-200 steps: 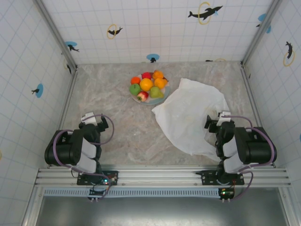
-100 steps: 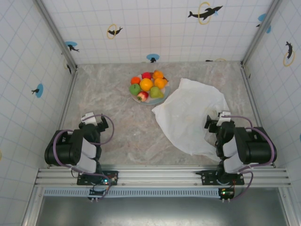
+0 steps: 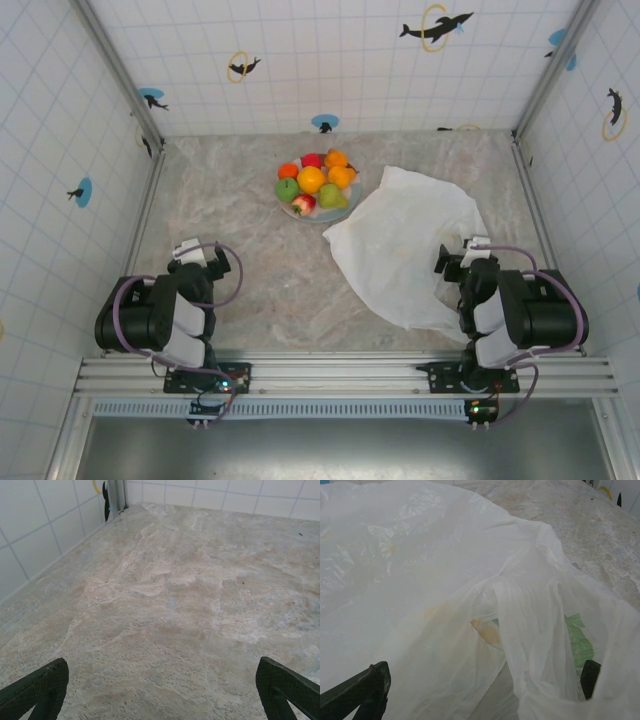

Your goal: Place the fruits into the plastic bag

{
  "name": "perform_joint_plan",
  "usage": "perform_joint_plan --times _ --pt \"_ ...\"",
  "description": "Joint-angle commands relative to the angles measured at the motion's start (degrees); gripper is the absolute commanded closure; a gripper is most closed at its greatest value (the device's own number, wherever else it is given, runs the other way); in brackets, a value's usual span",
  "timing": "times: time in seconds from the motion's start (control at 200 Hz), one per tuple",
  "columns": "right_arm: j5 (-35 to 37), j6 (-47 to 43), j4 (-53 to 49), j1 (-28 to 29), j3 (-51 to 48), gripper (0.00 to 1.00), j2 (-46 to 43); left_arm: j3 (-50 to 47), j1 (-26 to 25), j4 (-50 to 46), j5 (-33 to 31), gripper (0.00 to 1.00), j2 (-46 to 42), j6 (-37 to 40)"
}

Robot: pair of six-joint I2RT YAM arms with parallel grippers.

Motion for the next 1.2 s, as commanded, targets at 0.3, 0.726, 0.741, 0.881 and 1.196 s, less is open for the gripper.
perform_joint_plan --times 0.3,0.726,0.741,0.881,1.196 --pt "12.78 6.35 -18.09 1.22 2.19 0.00 -17.67 3.75 0.21 -23.67 -7.98 0.02 -17.46 -8.61" --pt "1.78 22.36 -37.25 6.46 8.64 0.01 -27.25 16.95 -16.62 -47.99 9.72 0.10 -22.61 -35.58" --pt "1.85 22.24 -37.62 7.05 9.02 0.00 -26.85 17.42 -18.35 -48.19 9.20 0.10 -22.20 -35.49" --pt "2.09 20.14 -40.86 12.37 12.83 0.00 -21.60 21.85 -34.09 -48.62 8.75 0.09 -16.00 -36.66" --pt "2.27 21.02 -41.44 14.59 14.64 0.00 -14.60 36.04 -50.18 -50.97 10.25 0.09 2.10 -38.09"
